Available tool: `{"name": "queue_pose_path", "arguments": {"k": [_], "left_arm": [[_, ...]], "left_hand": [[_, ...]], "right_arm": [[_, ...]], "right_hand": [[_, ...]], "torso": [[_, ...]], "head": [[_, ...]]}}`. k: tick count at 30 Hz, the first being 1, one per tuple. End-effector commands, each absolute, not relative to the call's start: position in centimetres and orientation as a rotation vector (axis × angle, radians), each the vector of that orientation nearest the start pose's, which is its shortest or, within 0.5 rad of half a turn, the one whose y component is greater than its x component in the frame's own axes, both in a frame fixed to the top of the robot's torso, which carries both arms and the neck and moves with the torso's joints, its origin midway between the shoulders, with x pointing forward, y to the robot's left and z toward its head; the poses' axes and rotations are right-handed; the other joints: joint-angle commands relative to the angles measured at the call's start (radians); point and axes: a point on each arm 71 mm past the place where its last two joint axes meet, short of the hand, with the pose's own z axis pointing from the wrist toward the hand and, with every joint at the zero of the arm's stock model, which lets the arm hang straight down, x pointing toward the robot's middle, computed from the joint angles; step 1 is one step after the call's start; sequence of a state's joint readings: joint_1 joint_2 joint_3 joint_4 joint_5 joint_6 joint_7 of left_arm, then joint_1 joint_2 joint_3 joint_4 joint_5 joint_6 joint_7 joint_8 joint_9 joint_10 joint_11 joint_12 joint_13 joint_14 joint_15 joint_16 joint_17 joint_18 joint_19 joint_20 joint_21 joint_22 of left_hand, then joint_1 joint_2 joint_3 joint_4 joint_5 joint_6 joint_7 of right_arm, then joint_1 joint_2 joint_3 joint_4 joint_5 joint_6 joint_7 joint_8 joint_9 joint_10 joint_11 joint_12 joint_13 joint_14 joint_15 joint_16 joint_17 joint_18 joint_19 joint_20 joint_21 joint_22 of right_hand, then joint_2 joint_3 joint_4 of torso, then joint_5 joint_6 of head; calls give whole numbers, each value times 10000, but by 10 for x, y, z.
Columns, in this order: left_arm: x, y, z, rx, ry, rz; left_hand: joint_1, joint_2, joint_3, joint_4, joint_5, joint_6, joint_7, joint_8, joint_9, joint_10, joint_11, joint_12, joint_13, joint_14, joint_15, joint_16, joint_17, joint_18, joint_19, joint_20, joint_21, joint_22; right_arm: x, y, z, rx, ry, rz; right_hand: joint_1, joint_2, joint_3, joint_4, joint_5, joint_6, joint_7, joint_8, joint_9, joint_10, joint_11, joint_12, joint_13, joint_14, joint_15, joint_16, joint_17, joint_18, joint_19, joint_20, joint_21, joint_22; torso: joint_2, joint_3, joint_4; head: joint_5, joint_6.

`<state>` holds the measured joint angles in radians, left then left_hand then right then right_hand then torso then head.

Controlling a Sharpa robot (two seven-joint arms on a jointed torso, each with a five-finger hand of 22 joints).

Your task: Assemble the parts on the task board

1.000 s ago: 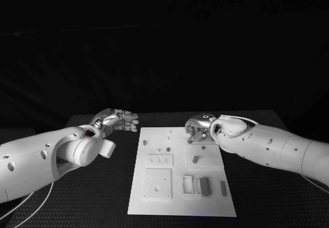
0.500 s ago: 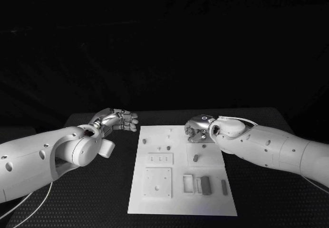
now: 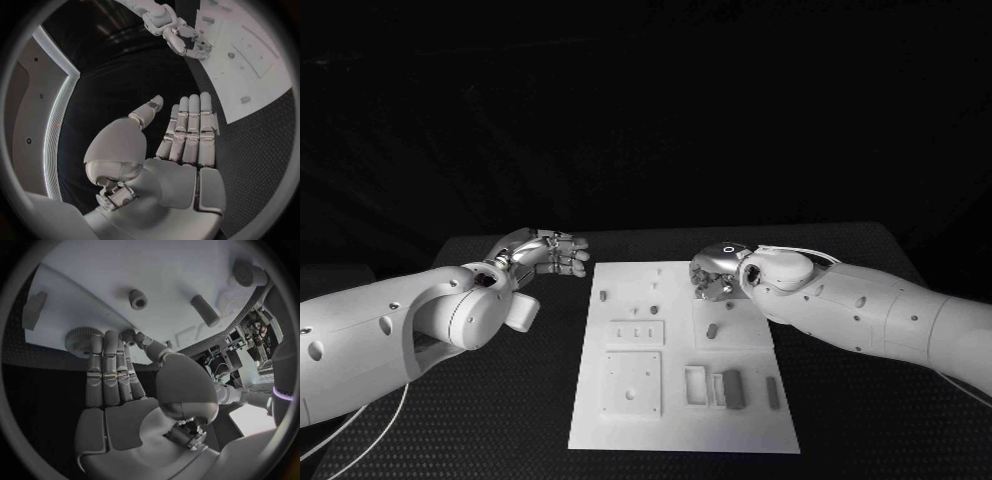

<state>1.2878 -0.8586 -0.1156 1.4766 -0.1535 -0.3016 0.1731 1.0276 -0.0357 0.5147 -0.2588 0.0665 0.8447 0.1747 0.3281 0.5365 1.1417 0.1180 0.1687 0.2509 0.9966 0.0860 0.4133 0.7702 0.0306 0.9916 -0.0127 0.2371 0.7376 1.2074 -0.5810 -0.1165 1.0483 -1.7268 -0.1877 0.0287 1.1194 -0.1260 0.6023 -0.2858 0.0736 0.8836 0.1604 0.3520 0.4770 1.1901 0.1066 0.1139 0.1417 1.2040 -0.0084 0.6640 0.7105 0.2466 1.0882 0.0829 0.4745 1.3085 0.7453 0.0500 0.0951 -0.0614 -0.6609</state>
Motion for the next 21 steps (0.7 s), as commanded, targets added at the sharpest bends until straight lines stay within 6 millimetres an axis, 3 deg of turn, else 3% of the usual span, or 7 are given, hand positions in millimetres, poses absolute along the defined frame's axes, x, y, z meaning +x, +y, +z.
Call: {"name": "queue_pose_path", "arguments": {"k": [1, 9, 21], "left_arm": [[502, 228, -176, -10291, 16418, -13311], [502, 228, -176, -10294, 16440, -13310], [502, 228, -175, -10256, 16490, -13317]], "left_hand": [[-85, -42, -4, 51, -54, -16, 32, -62, 7, -77, 27, -52, 18, -53, -9, -43, 17, 190, -77, -27, -46, 18], [-89, -47, -2, 59, -56, -17, 33, -68, 9, -81, 29, -64, 35, -54, -7, -61, 34, 190, -82, -25, -51, 24], [-90, -61, 3, 68, -64, -23, 36, -79, 13, -90, 33, -88, 68, -56, -3, -95, 65, 191, -93, -21, -62, 35]], "right_arm": [[548, -199, -243, -5515, 17696, 3349], [549, -201, -242, -5621, 17509, 3044], [548, -198, -240, -5725, 17180, 2953]], "right_hand": [[87, 74, 70, -14, 66, 104, -32, 24, 17, 78, -6, -10, 19, 17, 48, 70, 24, 152, -24, -41, 76, 242], [428, 186, 133, -63, 64, 247, -87, 12, 30, 209, -48, -26, 62, 29, 9, 126, 133, 152, -59, -74, 209, 244], [468, 74, 76, -59, 58, 206, -62, -56, 9, 246, -58, -47, 80, 49, -2, 157, 182, 152, -55, -76, 284, 242]], "torso": [[33, 9, 3], [81, 22, 6], [138, 24, 20]], "head": [[7, 11], [4, 53], [-14, 114]]}}
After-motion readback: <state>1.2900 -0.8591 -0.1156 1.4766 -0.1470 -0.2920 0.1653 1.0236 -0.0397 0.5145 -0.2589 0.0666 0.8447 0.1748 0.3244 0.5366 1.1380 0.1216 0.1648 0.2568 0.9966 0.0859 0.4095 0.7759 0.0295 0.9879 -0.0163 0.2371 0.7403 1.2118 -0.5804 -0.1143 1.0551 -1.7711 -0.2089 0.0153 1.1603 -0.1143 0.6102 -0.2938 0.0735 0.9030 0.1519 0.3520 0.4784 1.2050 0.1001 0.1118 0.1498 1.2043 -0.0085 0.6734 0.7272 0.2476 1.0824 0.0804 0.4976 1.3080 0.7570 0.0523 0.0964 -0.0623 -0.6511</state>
